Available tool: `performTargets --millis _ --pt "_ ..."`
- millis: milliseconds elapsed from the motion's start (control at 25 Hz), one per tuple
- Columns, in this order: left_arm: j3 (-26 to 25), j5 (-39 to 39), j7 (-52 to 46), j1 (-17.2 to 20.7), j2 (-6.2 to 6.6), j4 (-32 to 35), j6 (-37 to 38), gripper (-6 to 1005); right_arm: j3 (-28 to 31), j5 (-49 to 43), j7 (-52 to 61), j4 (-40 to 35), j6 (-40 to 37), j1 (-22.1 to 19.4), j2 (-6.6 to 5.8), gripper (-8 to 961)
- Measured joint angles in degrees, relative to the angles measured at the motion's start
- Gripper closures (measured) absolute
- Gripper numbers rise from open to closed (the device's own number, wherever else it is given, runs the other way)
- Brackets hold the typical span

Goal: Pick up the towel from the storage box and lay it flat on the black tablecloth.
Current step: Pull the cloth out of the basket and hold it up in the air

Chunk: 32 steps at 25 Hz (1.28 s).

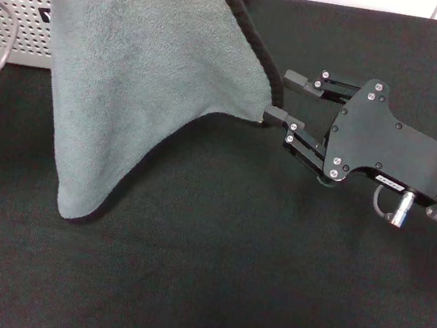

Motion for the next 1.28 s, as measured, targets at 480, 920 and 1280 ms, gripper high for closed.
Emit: performTargets --millis 480,920,1280 --pt "3.46 -2.05 -0.69 0.09 0.01 1.03 0.14 971 -1.06 1.82 0.13 1.43 1.34 0.98 0.01 610" --pt "5.73 -4.04 -0.7 0.59 0.0 2.27 0.15 970 -3.55 2.03 0.89 2.07 1.61 2.13 0.0 610" --pt "5.74 -4.41 -0.7 0.84 0.0 2.27 0.1 969 -3.82 1.99 1.18 2.08 2.23 1.9 0.0 611"
